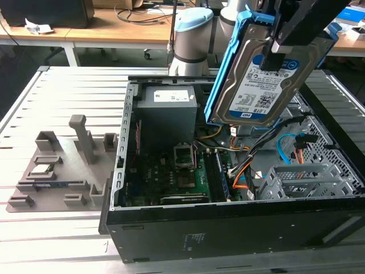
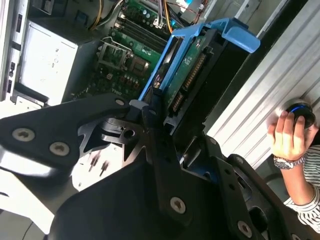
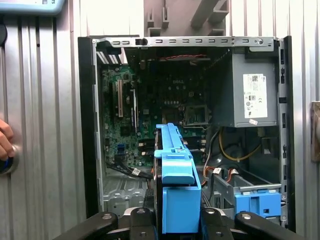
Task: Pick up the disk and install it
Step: 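Pick up the disk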
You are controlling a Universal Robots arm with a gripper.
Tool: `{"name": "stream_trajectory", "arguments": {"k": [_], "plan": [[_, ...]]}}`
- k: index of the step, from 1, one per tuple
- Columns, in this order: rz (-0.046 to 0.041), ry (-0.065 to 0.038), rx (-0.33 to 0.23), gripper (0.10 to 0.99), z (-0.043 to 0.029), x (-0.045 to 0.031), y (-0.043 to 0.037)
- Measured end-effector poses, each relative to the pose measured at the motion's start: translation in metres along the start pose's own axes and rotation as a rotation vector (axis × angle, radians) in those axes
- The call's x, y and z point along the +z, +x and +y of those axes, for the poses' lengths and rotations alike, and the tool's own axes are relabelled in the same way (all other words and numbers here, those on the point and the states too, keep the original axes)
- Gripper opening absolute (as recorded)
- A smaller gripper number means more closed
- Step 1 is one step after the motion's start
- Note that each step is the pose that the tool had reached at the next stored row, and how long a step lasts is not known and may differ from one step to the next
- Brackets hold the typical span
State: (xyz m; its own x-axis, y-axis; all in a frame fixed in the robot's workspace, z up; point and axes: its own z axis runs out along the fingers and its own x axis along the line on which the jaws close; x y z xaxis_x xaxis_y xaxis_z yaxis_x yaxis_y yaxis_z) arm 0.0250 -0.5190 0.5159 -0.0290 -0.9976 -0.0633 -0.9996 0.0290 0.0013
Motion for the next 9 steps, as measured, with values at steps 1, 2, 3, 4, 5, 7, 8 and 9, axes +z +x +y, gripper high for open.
{"name": "stream_trajectory", "arguments": {"k": [1, 2, 3, 4, 5, 7, 8, 9], "plan": [[0.0, 0.0, 0.0, 0.365, -0.0005, 0.001, 0.0], [0.0001, 0.0, 0.0, 0.365, -0.0007, 0.0018, 0.0001], [0.0, 0.0, 0.0, 0.365, -0.0011, 0.0032, 0.0002], [0.0, 0.0, 0.0, 0.365, -0.0014, 0.0042, 0.0002], [0.0001, 0.0, 0.0, 0.365, -0.0016, 0.0048, 0.0003], [0.0, 0.0, 0.0, 0.365, -0.0022, 0.007, 0.0004], [0.0001, 0.0, 0.0, 0.365, -0.0023, 0.0076, 0.0004], [0.0, 0.0, 0.0, 0.365, -0.0025, 0.0085, 0.0005]]}}
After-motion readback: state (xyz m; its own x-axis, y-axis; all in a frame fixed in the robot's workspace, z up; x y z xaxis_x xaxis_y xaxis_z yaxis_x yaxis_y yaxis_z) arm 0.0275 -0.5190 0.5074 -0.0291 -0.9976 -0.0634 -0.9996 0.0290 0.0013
